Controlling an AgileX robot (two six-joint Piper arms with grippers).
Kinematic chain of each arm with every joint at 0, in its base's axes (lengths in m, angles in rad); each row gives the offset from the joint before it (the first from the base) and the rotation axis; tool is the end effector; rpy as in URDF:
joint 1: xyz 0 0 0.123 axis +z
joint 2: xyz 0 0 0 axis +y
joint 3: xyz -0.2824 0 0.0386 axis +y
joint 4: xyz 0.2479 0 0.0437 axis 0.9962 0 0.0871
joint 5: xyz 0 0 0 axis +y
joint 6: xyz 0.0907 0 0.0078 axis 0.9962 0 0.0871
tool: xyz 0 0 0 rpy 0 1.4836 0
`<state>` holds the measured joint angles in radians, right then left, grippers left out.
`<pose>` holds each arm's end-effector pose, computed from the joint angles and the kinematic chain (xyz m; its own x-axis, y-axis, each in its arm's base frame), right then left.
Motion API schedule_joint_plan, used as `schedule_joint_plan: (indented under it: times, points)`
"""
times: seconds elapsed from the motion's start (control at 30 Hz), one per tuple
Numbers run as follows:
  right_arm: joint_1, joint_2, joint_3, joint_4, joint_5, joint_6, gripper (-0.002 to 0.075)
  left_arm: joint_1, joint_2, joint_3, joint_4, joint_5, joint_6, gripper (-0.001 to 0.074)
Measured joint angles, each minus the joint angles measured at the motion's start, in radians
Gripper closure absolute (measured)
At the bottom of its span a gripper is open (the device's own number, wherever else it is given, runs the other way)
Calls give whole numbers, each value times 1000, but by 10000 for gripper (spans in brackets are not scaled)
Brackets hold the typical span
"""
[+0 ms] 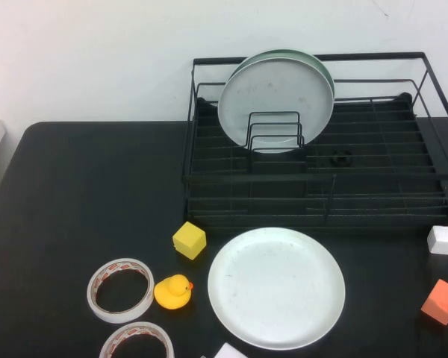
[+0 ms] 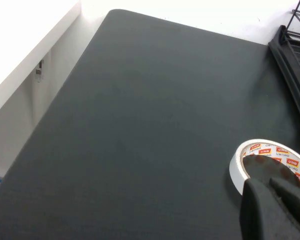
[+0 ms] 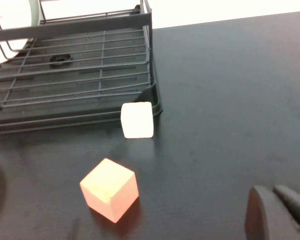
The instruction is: Place plate on rack
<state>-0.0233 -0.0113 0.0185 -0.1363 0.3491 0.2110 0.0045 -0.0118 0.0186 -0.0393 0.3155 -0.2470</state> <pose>0.0530 -0.0055 0.1763 -0.2564 0.0886 -0.9625 0.0896 0.9937 0.0676 0.0539 -0.0009 0.1790 -0.2254 -0.2815 -0.9327 -0.0582 0.9595 -0.2756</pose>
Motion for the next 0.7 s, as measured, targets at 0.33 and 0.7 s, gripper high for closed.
schedule_joint_plan:
  times: [0.33, 0.7]
  points:
    - [0, 0, 0, 0, 0, 2, 728, 0, 0, 0, 0, 0, 0, 738]
    - [0, 0, 0, 8, 0, 4, 728, 0, 0, 0, 0, 0, 0, 738]
